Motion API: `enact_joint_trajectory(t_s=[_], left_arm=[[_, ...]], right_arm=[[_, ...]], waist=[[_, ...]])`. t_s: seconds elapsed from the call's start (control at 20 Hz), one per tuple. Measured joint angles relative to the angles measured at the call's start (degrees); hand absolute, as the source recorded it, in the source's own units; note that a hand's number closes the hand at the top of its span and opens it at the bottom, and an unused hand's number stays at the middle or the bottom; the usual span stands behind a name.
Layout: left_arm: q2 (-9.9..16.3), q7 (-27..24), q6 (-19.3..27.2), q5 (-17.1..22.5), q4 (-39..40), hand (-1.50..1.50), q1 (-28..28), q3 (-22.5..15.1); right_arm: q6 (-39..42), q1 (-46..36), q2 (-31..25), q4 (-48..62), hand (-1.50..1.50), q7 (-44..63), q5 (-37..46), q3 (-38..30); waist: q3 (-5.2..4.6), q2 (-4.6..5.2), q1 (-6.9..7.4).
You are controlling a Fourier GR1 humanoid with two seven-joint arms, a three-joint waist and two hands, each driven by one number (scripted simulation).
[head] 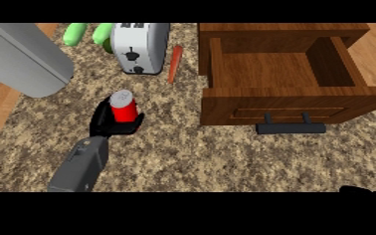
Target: Pick up the can, place it into the drawer and close the drawer
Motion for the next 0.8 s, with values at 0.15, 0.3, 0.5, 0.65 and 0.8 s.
enact_joint_trajectory(t_s=[0.15, 0.3, 0.5, 0.65, 0.8], left_arm=[[-2.2, -0.2, 3.9, 1.0, -0.2, 1.50, -1.2, 0.7], [-3.6, 1.7, 6.4, 1.8, -1.5, 1.50, -3.8, 0.6], [-4.8, 6.5, 8.4, 2.3, -4.9, 1.50, -6.3, -1.2], [-5.6, 9.8, 11.3, 4.0, -8.3, 1.50, -8.4, -4.9], [-5.3, 15.2, 11.9, 3.6, -13.2, 1.50, -10.0, -6.7]], right_arm=[[-0.4, -0.3, 0.1, -0.4, -1.50, 0.4, 0.9, 0.2], [-0.5, -0.7, -0.1, 0.2, -1.50, 0.4, 1.3, -0.1], [-1.3, -1.5, 0.3, 0.4, -1.50, 0.3, 2.9, 0.6], [-1.4, -1.4, 0.3, -0.1, -1.50, 0.8, 3.2, 0.8], [-1.5, -1.0, 0.1, -1.3, -1.50, 1.7, 2.9, 0.3]], waist=[[0.00, 0.02, 0.07], [0.00, -0.02, 0.18], [0.02, -0.11, 0.42], [0.03, -0.25, 0.38], [0.04, -0.32, 0.63]])
